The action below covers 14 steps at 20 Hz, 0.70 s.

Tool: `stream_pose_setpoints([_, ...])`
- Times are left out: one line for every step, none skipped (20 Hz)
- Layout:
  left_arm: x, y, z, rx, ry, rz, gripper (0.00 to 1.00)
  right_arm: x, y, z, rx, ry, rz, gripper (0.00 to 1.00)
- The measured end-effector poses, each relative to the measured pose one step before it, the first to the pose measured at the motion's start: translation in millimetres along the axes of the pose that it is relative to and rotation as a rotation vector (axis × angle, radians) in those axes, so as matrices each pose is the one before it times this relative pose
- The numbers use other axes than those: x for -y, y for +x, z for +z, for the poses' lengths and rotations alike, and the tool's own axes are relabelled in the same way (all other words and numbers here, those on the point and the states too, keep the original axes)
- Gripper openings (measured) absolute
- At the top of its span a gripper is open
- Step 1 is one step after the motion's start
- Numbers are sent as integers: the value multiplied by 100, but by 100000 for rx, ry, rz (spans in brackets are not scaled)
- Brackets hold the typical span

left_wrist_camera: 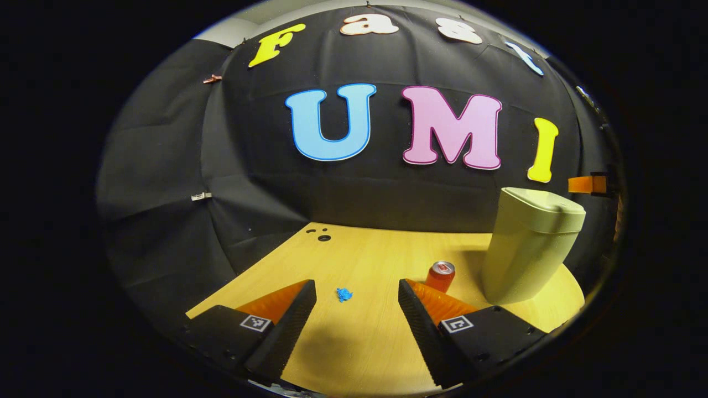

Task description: Press the lid of the desktop garbage bin to open it, pick up the crumpled paper on the desktop and throw it into the bin, then pick up the pop can on the desktop and drop it into the bin, and finally close the garbage bin lid.

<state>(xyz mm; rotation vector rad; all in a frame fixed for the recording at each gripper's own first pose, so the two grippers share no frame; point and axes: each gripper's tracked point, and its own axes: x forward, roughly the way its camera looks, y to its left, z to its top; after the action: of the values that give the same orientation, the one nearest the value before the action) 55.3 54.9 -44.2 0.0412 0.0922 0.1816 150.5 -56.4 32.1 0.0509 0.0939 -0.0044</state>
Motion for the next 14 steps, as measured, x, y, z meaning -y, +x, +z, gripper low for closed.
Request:
stream_pose_setpoints([-317, -4, -238, -185, -233, 1147, 95, 381, 484, -282, -991, -139, -990, 0])
stream_pose_setpoints([-288, 7, -14, -281, -356, 1009, 96, 344, 458, -392, -1071, -320, -857, 0])
stream_pose_setpoints([-248, 34, -83, -311, -322, 1083, 96, 313, 404, -236, -823, -494, -754, 0])
stream_pose_setpoints([-212, -1, -86, -234, -200, 935, 95, 281, 372, -134, -344, -578, -408, 0])
stream_pose_setpoints([-261, -6, -190, -299, -94, 833, 95, 215, 315, -163, -291, -778, -343, 0])
stream_pose_setpoints([-187, -57, -68, -189, -69, 709, 96, 192, 343, -284, -980, -524, -189, 0])
stream_pose_setpoints([-109, -9, -79, -3, -53, 473, 96, 163, 290, -439, -1454, 80, 12, 10])
stream_pose_setpoints([-36, 29, 42, -76, 51, 578, 95, 29, 296, -490, -1707, 359, 141, 5])
stream_pose_setpoints([-131, 21, -205, -208, 126, 543, 95, -130, 116, -563, -2367, 409, 358, 5])
stream_pose_setpoints([22, 86, -5, -285, 418, 302, 95, 59, 281, 247, 1495, 210, -22, 10])
stream_pose_setpoints([-5, -118, -272, -425, 1805, 591, 95, 46, 67, -410, -2129, 84, -212, 0])
stream_pose_setpoints([-39, -23, -1, -5, 2312, 674, 96, -136, -78, 540, 199, -217, -78, 0])
stream_pose_setpoints([41, 17, -129, 305, 1708, -252, 96, -19, 66, -209, -1104, -359, -90, 0])
stream_pose_setpoints([188, -45, 114, 213, 867, -692, 96, 40, -86, -25, 423, -653, -231, 5])
